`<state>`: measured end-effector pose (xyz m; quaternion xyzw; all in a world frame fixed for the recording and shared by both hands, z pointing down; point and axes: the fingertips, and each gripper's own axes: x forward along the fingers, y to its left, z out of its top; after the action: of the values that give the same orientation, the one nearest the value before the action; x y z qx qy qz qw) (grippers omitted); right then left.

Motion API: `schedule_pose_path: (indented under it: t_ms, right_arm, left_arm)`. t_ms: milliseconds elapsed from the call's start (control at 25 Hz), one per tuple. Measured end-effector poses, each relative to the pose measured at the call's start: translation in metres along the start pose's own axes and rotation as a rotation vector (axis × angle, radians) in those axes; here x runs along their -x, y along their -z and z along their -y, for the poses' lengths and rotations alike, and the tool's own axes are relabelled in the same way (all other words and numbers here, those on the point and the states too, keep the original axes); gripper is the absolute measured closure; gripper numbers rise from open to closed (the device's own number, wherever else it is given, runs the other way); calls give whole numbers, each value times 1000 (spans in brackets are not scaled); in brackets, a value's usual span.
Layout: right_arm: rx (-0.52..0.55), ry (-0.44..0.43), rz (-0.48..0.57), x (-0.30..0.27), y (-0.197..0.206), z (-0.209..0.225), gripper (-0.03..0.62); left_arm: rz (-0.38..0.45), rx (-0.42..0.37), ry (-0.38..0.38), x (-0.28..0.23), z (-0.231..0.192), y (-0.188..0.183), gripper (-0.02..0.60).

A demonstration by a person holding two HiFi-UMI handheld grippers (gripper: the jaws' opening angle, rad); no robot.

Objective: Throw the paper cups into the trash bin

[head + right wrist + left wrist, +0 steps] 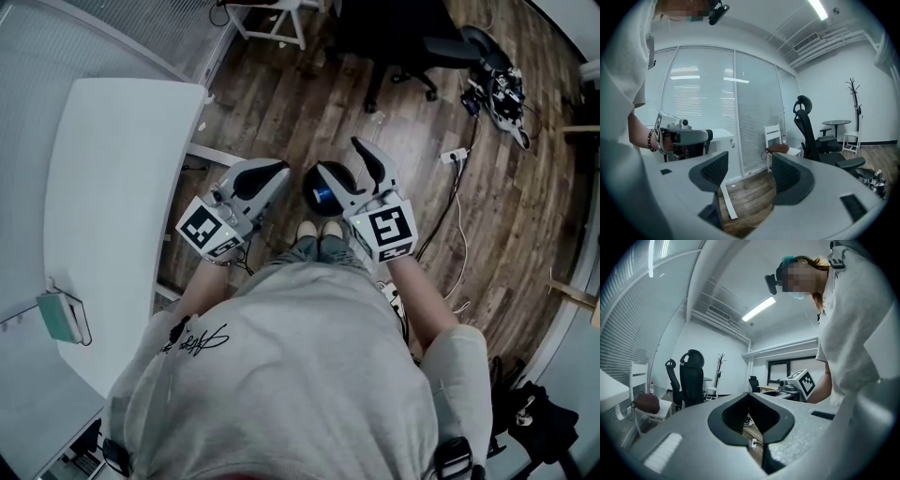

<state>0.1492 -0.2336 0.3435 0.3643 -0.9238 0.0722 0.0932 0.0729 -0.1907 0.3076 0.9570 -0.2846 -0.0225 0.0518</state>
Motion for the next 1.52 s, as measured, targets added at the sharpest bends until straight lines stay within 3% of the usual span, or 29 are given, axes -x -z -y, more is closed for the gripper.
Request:
schedule_pose_path:
  t_ms: [320, 960, 1120, 1280, 1520]
  right_arm:
    - [-4, 23, 99, 7, -38, -5, 301]
    - [41, -60, 175, 24, -83, -30, 303]
    - [50, -66, 194, 27, -91, -35, 306]
    - [75, -53, 223, 32, -98, -37, 400]
    - [68, -60, 224, 33, -98, -38, 439]
  left_arm:
    - [22, -47, -18, 7, -5, -18, 575]
    - [58, -122, -34, 16, 6, -58, 577]
    - [33, -178, -41, 15, 13, -66, 576]
    - [25, -226, -28, 13, 17, -67, 576]
    - [32, -199, -45, 12, 16, -69, 577]
